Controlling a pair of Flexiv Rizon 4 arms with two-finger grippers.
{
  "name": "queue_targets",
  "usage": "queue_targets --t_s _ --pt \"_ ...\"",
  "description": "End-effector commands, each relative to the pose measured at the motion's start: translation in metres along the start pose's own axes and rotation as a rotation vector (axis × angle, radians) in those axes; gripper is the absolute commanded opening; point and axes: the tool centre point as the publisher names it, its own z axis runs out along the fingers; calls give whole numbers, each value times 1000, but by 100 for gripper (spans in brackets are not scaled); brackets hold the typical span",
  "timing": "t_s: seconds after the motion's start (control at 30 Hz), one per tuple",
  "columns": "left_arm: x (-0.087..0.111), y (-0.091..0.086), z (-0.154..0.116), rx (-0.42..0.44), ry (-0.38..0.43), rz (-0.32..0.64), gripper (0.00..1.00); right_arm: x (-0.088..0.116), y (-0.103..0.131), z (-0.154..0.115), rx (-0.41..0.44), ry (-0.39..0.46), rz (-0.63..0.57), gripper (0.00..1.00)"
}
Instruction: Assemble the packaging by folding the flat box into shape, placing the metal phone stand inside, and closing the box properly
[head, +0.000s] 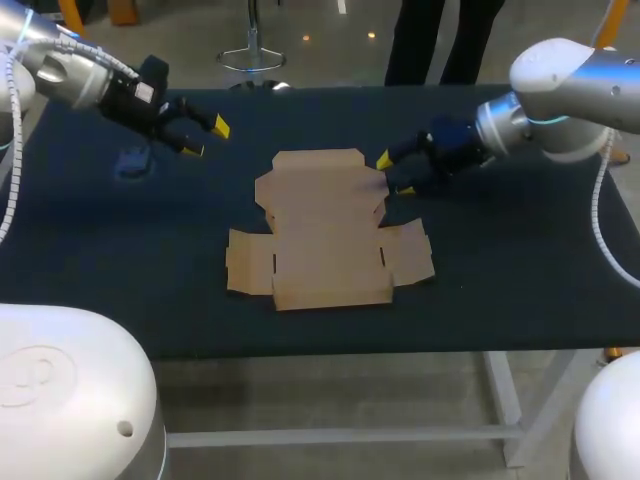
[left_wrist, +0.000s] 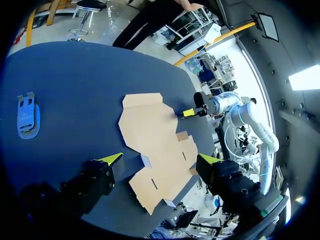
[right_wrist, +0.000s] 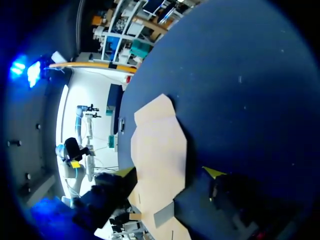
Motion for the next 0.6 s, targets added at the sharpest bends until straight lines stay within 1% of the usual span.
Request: queue_targets --t_s 0.03,0.13,0.2,0.27,0.6 --pt "-4 -1 0 -2 4 -4 100 -3 8 7 40 14 -1 85" --pt "-5 -1 0 0 5 -7 100 -2 10 10 44 22 -1 78" --pt "-6 -2 0 1 5 -8 100 -2 10 12 46 25 -1 69" --pt "-8 -2 -1 2 7 -9 100 -1 9 15 51 31 -2 65" --pt "-9 -2 -1 3 7 -10 100 -5 9 32 73 62 10 65"
